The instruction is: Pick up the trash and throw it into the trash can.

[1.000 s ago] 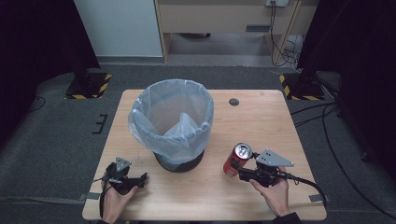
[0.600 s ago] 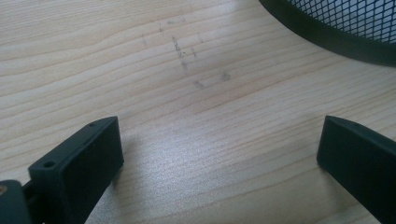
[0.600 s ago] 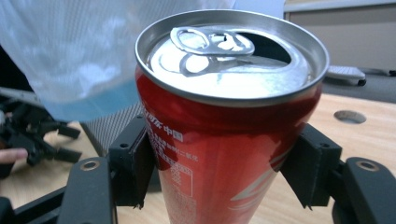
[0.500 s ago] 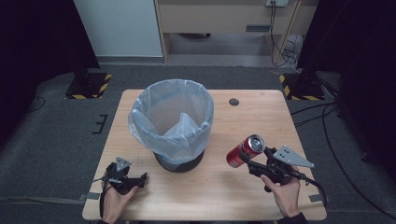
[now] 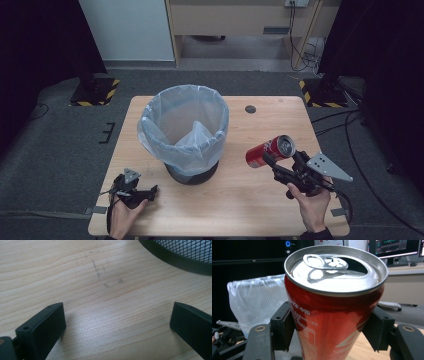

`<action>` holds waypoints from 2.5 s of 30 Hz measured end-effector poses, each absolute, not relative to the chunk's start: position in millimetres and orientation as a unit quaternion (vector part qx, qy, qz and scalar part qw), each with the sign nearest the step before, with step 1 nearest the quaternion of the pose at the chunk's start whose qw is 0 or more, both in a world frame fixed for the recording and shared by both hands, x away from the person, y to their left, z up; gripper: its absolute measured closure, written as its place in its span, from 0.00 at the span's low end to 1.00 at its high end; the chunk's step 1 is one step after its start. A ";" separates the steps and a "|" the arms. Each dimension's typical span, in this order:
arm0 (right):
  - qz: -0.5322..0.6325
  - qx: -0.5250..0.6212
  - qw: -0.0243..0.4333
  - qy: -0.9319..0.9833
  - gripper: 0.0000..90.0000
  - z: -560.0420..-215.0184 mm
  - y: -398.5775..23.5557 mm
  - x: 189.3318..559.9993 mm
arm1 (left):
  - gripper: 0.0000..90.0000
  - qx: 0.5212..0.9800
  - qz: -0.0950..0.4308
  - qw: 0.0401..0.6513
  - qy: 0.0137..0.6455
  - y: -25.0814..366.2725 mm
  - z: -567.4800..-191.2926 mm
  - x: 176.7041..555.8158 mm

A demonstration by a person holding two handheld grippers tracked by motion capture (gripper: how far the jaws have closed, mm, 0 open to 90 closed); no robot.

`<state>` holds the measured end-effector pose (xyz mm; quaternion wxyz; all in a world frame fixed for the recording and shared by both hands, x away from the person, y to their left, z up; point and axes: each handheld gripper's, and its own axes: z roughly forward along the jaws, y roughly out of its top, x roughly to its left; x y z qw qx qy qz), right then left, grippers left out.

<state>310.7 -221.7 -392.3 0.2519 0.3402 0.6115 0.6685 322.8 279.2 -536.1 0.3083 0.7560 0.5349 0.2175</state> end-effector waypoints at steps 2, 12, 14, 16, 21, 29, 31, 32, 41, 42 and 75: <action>0.670 0.340 0.252 0.609 0.37 -390.6 -221.6 311.1 | 0.00 0.756 0.218 0.308 0.535 279.2 -536.1 322.8; 0.692 0.333 0.258 0.586 0.37 -375.3 -220.7 317.0 | 0.00 0.756 0.218 0.308 0.535 279.1 -536.1 322.8; 0.693 0.332 0.262 0.585 0.37 -372.4 -220.8 318.5 | 0.00 0.756 0.218 0.308 0.535 279.1 -536.1 322.8; 0.698 0.330 0.264 0.579 0.37 -369.4 -220.5 319.6 | 0.00 0.756 0.218 0.308 0.535 279.1 -536.1 322.8; 0.712 0.323 0.268 0.563 0.37 -358.3 -219.0 324.6 | 0.00 0.756 0.218 0.308 0.535 279.1 -536.1 322.7; 0.719 0.314 0.273 0.557 0.37 -346.7 -214.1 328.5 | 0.00 0.756 0.218 0.308 0.535 279.0 -536.1 322.6; 0.719 0.313 0.273 0.556 0.37 -344.1 -212.8 329.6 | 0.00 0.756 0.218 0.308 0.535 278.9 -536.1 322.6; 0.721 0.313 0.272 0.556 0.37 -342.8 -212.0 330.2 | 0.00 0.756 0.218 0.308 0.535 278.9 -536.1 322.6; 0.728 0.304 0.277 0.548 0.37 -328.4 -204.3 338.0 | 0.00 0.756 0.218 0.308 0.535 279.0 -536.1 322.7; 0.728 0.304 0.277 0.548 0.37 -328.4 -204.3 338.0 | 0.00 0.756 0.218 0.308 0.535 279.0 -536.1 322.7; 0.751 0.266 0.258 0.546 0.37 -292.5 -142.3 360.6 | 0.00 0.756 0.218 0.308 0.535 278.9 -536.1 322.7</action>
